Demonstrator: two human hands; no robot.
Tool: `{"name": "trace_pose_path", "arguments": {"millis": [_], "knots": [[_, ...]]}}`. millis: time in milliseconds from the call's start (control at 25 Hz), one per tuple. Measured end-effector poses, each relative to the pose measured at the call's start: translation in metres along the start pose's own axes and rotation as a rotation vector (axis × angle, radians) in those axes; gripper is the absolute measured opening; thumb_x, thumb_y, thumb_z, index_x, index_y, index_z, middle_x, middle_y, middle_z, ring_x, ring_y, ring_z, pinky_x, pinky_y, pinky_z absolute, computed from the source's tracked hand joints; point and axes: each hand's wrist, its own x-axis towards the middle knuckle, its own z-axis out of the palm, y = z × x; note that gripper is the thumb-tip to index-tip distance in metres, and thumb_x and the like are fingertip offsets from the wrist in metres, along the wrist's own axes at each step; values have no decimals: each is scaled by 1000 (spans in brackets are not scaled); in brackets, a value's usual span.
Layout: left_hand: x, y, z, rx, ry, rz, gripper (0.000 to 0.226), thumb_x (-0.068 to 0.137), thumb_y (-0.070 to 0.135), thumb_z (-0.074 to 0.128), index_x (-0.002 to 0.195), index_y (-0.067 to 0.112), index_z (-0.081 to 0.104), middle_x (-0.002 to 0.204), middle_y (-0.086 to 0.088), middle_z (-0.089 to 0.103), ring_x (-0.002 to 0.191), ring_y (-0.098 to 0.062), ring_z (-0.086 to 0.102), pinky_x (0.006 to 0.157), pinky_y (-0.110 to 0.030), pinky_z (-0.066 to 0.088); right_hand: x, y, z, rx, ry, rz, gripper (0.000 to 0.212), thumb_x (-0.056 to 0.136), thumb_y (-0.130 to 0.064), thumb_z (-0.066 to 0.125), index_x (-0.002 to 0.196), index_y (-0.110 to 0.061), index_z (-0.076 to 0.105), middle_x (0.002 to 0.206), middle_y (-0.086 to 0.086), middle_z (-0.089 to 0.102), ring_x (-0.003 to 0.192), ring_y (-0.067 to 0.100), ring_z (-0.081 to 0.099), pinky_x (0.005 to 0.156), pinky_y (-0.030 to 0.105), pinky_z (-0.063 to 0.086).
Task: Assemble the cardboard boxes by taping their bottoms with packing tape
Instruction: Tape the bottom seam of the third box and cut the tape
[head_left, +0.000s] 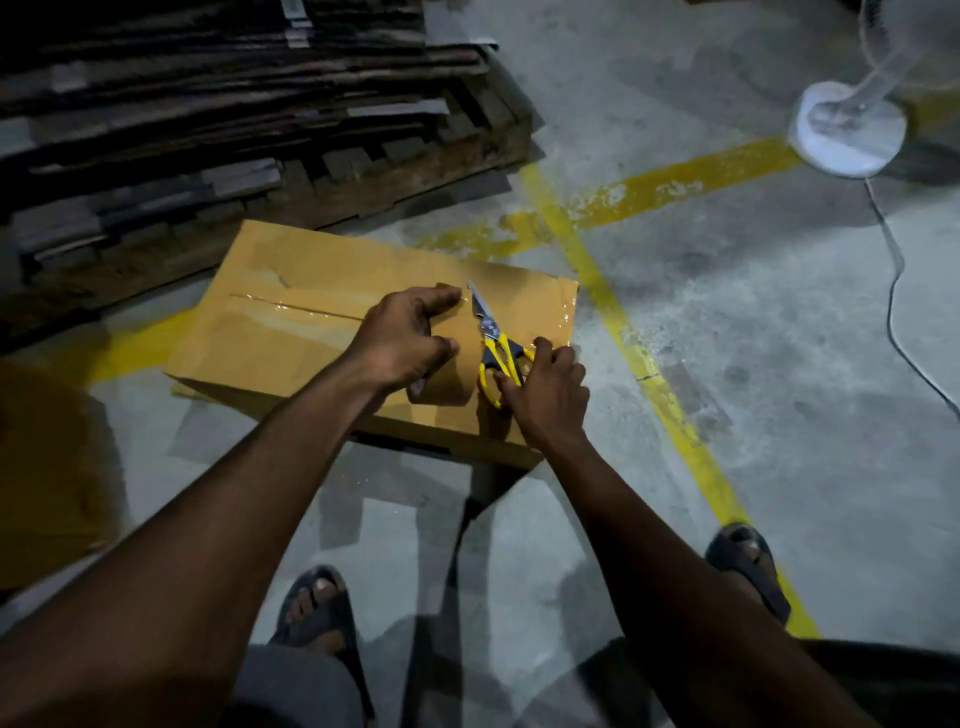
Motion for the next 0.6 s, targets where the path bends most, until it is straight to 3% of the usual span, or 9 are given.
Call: {"name": "trace_pose_path", "arguments": {"millis": [80, 160, 240, 440, 600], "knots": [[0, 3, -1, -123, 14, -22, 58, 81, -3, 69, 131, 25, 60, 133, 10, 54, 116, -18, 56, 88, -43, 56, 7, -16, 5, -127, -42, -53, 67, 84, -59, 61, 134, -18, 41, 127, 15, 44, 116, 39, 45, 87, 47, 45], [-1, 9, -3, -225, 20, -47, 57, 84, -6, 64, 130, 27, 60, 131, 12, 51, 111, -21, 56, 84, -48, 57, 12, -23, 4, -176, -74, -66, 62, 87, -49, 61, 134, -15, 42, 129, 17, 44, 117, 41, 45, 90, 48, 45], [-3, 13, -5, -277, 7, -37, 57, 86, -8, 61, 131, 28, 58, 138, 11, 46, 110, -21, 54, 78, -45, 58, 17, -23, 1, -166, -120, -42, 53, 92, -38, 56, 136, -12, 41, 134, 18, 40, 122, 42, 41, 94, 50, 43], [-6, 17, -4, -262, -50, -10, 60, 86, -7, 62, 134, 28, 54, 142, 13, 39, 120, -23, 47, 71, -36, 57, 24, -8, -21, -80, -163, -17, 51, 88, -46, 55, 130, -19, 43, 135, 15, 33, 123, 42, 34, 95, 58, 39], [-14, 9, -2, -100, -113, -17, 62, 84, -5, 65, 135, 28, 54, 148, 8, 37, 127, -23, 44, 70, -29, 56, 17, 16, -68, 61, -162, -111, 51, 81, -43, 65, 127, -26, 51, 129, 8, 38, 117, 38, 38, 90, 52, 45]]}}
